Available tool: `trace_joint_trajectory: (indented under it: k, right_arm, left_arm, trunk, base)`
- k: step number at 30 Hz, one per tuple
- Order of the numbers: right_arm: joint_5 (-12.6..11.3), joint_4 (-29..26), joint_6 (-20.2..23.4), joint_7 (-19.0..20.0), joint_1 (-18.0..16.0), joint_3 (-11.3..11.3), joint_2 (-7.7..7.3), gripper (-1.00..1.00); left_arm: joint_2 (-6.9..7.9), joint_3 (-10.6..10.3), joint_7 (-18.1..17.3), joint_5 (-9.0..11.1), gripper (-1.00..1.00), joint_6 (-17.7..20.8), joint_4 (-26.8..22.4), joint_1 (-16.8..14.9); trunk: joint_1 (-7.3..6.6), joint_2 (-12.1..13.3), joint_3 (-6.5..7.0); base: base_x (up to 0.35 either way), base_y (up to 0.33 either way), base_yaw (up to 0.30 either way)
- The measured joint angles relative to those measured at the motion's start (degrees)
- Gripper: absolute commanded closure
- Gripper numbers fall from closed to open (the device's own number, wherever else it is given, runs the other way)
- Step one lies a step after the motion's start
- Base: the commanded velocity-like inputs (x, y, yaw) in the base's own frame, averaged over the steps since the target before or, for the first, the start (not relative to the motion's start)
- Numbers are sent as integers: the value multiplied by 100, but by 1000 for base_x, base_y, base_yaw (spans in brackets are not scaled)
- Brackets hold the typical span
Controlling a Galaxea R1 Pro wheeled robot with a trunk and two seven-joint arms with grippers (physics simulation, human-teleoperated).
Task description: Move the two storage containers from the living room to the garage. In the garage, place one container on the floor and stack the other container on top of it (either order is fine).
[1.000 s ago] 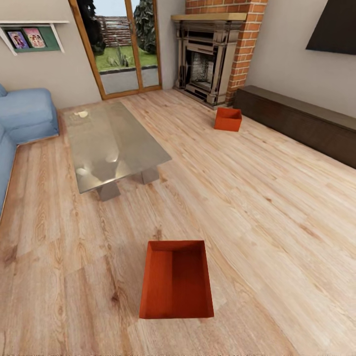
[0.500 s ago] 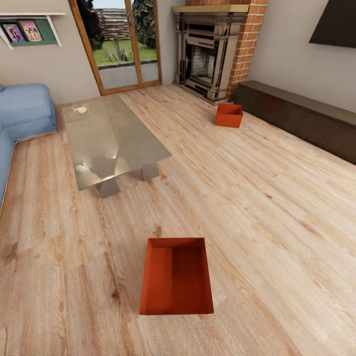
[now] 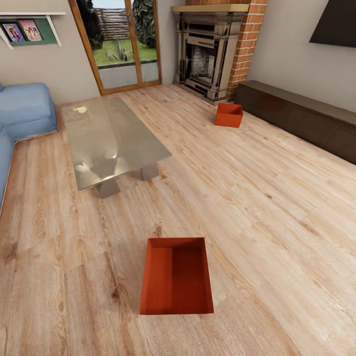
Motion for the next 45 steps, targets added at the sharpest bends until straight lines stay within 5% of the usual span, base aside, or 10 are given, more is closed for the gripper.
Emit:
trace_joint_trajectory:
  k: [12, 15, 22, 31, 32, 33, 37, 39, 43, 45]
  right_arm:
    - [18, -38, 29, -96, -1, 28, 62, -100]
    - [42, -431, 252, -95, 14, 23, 82, -100]
    - [-17, -2655, 1624, -116, -244, -20, 199, -100]
    - [-60, -2891, 2145, -439, -2276, -65, 616, -100]
    - [-218, -1936, 1968, -654, -2947, -100, 830, -100]
    - [-220, -1812, 1920, -673, -3355, -96, 867, -100]
    - [-343, -1515, 1652, -719, -3687, -112, 972, -100]
    - [-488, -1424, 1367, -726, -3791, -243, 1045, -100]
    - [-558, -1145, 895, -733, -3810, -353, 1059, -100]
    - [-571, -928, 614, -739, -3813, -375, 1061, -100]
  left_arm:
    - [112, -44, 2, -83, -100, 24, -213, 0]
    - [280, -37, 20, -84, -100, 200, -1086, -3]
    - [373, -14, 309, -136, -100, 2065, -2964, -293]
    - [344, -16, 574, -99, -100, 2826, -3369, -1998]
    - [306, -18, 749, -135, -100, 3052, -3376, -2335]
    - [301, -22, 813, -140, -100, 3090, -3377, -2667]
    - [163, -48, 1236, -152, -100, 3194, -3294, -3109]
    - [-192, -92, 1367, -199, -100, 3166, -2862, -3710]
    - [-604, -219, 1394, -676, -100, 3026, -2335, -4111]
    - [-760, -281, 1403, -1184, -100, 2601, -2094, -4198]
  trunk:
    - [0, 0, 0]
    - [0, 0, 1]
    - [0, 0, 2]
    - [0, 1, 2]
    - [0, 1, -1]
    - [0, 1, 3]
    - [0, 1, 2]
    - [0, 1, 2]
    - [0, 0, 1]
    - [0, 0, 1]
  base:
    - [0, 0, 0]
    - [0, 0, 0]
    - [0, 0, 0]
    - [0, 0, 0]
    - [0, 0, 0]
    - [0, 0, 0]
    - [0, 0, 0]
    - [0, 0, 0]
    - [0, 0, 0]
    - [0, 0, 0]
